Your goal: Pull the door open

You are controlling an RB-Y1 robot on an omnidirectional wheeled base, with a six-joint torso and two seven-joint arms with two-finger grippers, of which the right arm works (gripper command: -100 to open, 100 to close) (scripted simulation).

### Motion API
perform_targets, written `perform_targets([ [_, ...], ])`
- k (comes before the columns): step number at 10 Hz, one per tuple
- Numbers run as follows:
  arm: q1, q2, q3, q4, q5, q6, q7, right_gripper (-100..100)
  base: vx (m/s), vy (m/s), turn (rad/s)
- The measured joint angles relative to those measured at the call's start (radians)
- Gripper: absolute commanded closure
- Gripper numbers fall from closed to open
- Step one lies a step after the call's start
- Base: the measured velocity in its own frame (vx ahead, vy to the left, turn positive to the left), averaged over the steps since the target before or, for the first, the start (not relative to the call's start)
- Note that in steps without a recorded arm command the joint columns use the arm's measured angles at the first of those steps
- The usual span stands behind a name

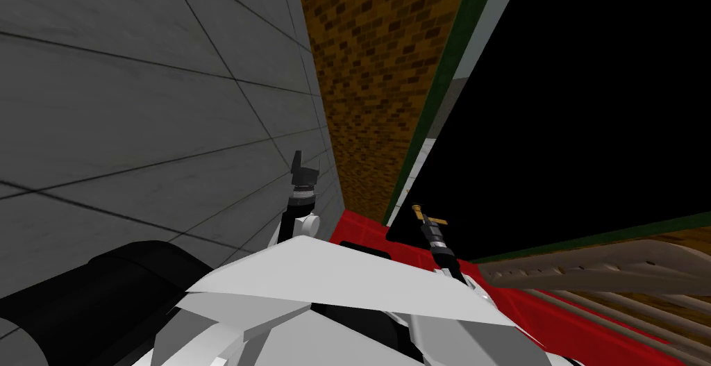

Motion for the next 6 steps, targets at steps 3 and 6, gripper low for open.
perform_targets([
  [3,0.022,-0.029,0.006,0.008,0.001,-0.03,-0.029,100,-0.133,-0.029,0.134],
  [6,0.043,-0.055,0.016,0.028,0.002,-0.08,-0.057,100,-0.195,-0.063,0.176],
])
